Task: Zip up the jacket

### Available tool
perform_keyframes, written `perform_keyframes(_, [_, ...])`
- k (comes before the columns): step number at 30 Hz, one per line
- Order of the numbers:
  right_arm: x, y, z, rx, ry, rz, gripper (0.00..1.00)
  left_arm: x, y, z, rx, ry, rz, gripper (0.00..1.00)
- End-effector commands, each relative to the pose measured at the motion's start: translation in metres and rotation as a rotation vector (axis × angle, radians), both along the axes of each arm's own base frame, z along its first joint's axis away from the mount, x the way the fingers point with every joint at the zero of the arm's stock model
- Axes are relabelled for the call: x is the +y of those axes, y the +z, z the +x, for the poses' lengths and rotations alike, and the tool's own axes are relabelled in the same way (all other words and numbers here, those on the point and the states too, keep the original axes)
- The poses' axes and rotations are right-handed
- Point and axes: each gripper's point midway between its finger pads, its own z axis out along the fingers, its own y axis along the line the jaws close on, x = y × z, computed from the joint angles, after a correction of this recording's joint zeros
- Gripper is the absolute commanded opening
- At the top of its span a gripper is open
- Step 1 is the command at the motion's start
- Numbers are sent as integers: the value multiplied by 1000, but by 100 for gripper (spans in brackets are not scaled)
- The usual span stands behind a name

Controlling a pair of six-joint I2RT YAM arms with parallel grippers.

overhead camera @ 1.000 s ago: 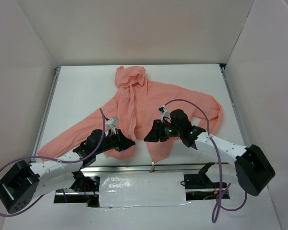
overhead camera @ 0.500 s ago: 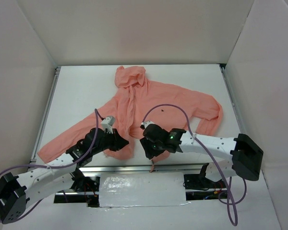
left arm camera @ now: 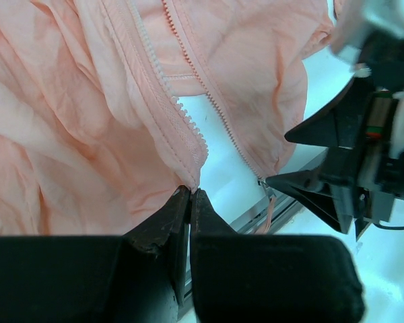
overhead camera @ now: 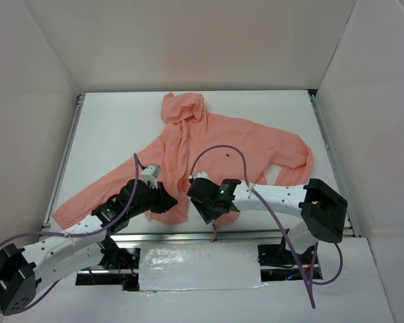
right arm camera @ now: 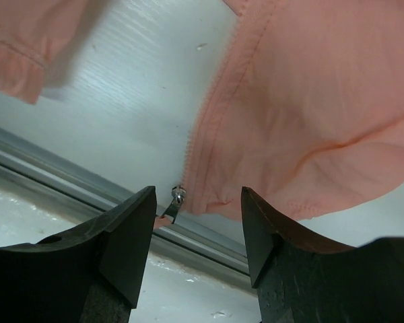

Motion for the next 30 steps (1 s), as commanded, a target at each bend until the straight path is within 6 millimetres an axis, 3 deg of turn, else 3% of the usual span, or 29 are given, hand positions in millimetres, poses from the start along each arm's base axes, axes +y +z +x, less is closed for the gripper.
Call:
perform_keyframes(1, [-10,-6,2,-11,-45,-72,61,-2,14,6,-55,-11,-16,0])
perform_keyframes(4, [-3,-16,-4,33,-77,-26,61,-4,12,5,-53,-20,-22,0])
perform_keyframes(6, [10,-23,-19,123,-48,34,61,-6,9,4,-44,-29,-23,0])
perform_keyframes(11, [40,-38,-26,202,-15,122,61,-5,10,7,-37,-7,-30,0])
perform_keyframes(14, [61,-40,-15,232,-37,185,59,4,6,11,-25,56,-12,0])
perform_keyframes(18, [85,-41,25,284,-144,330,56,25,-7,15,27,178,45,0])
perform_keyframes(23, [101,-27,86,270,-322,490,54,48,-14,22,47,322,87,0])
perform_keyframes(24, [110,-16,98,252,-350,534,54,50,-15,22,52,337,91,0])
perform_keyframes(27, [128,13,104,247,-323,623,55,52,-8,27,32,355,85,0])
perform_keyframes(30, [134,42,91,253,-274,705,57,51,-4,29,17,336,98,0])
